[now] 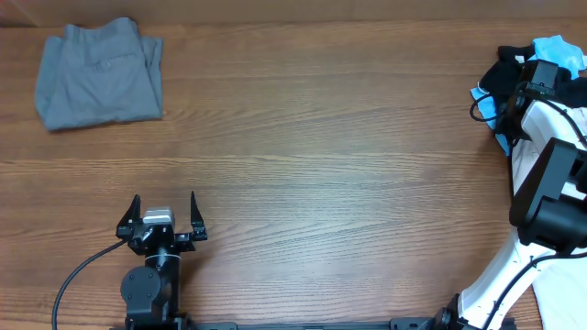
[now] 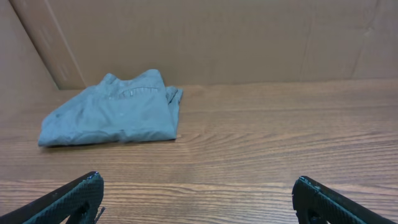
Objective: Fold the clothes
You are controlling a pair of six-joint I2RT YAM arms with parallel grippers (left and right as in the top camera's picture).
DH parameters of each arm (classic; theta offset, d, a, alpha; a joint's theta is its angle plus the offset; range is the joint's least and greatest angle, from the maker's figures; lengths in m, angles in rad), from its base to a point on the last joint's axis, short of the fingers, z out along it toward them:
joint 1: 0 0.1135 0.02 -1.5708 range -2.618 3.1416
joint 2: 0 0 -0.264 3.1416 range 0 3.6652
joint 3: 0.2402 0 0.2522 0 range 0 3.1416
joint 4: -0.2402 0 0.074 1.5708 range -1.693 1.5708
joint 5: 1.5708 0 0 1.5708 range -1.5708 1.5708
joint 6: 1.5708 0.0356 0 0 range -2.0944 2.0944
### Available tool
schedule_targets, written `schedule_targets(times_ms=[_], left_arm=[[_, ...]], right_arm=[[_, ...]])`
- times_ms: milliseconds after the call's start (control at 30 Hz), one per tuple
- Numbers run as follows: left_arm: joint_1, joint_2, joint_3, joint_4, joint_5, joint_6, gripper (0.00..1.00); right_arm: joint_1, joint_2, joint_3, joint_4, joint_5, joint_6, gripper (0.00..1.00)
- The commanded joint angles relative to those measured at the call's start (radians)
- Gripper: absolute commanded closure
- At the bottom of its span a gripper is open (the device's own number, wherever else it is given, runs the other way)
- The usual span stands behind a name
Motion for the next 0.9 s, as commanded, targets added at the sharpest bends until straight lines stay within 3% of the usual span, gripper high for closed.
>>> schedule_targets(times_ms=[0, 500, 767, 800, 867], left_arm=[[-0.007, -0.011, -0.003, 0.003, -0.009, -0.013, 0.0], [-0.007, -0.011, -0.003, 0.003, -0.009, -0.013, 0.0], [-0.007, -0.011, -0.003, 0.003, -0.009, -0.013, 0.0], [-0.007, -0.011, -0.003, 0.003, -0.009, -0.013, 0.0], [-0.007, -0.011, -0.003, 0.003, -0.009, -0.013, 0.0]], right_arm=[[-0.001, 0.006, 0.012, 0.003, 0.007, 0.006, 0.35], [-0.001, -0.002, 0.064, -0.074, 0.007, 0.076, 0.96], [-0.001, -0.075, 0.117, -0.15, -0.051, 0.149, 0.96], [-0.001, -0.075, 0.117, -0.154, -0.05, 0.143, 0.88], [-0.001, -0.073, 0.114, -0.169, -0.05, 0.137, 0.48]])
